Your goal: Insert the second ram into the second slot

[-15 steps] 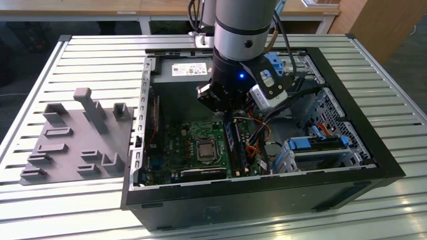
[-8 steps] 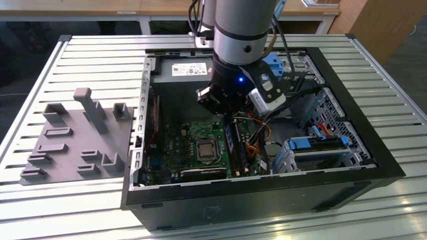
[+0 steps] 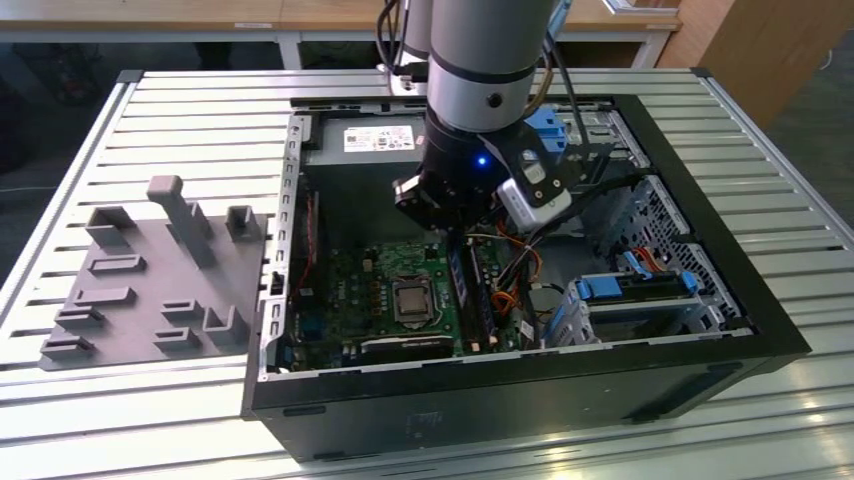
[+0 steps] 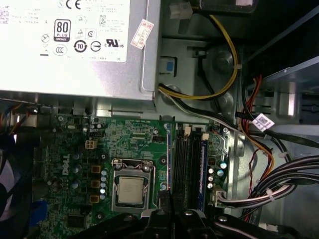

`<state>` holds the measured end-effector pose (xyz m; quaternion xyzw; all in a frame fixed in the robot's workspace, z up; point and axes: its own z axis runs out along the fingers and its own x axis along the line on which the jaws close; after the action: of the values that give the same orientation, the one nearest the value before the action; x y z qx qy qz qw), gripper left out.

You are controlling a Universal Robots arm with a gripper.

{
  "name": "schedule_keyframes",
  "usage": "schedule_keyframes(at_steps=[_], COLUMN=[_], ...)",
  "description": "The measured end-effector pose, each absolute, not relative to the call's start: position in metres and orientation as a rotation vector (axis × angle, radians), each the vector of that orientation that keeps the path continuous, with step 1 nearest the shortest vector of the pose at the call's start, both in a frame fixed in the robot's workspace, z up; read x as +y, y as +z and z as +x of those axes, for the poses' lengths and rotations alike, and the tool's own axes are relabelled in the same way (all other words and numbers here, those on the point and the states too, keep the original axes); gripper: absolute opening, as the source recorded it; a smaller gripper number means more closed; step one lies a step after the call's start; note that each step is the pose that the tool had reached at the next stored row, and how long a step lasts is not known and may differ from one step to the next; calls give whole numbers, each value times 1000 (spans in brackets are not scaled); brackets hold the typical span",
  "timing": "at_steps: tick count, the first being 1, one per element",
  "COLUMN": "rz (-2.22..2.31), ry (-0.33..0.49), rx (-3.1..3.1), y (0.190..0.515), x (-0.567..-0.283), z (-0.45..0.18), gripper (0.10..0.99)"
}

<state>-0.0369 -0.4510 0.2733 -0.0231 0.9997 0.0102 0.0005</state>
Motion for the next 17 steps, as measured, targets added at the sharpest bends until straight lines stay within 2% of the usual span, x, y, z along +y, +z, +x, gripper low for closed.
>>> schedule_keyframes(at_steps=[17], rz=[-73], ry=[27], rx=[3140], y=[270], x=[-453], z=[-37], gripper=[133])
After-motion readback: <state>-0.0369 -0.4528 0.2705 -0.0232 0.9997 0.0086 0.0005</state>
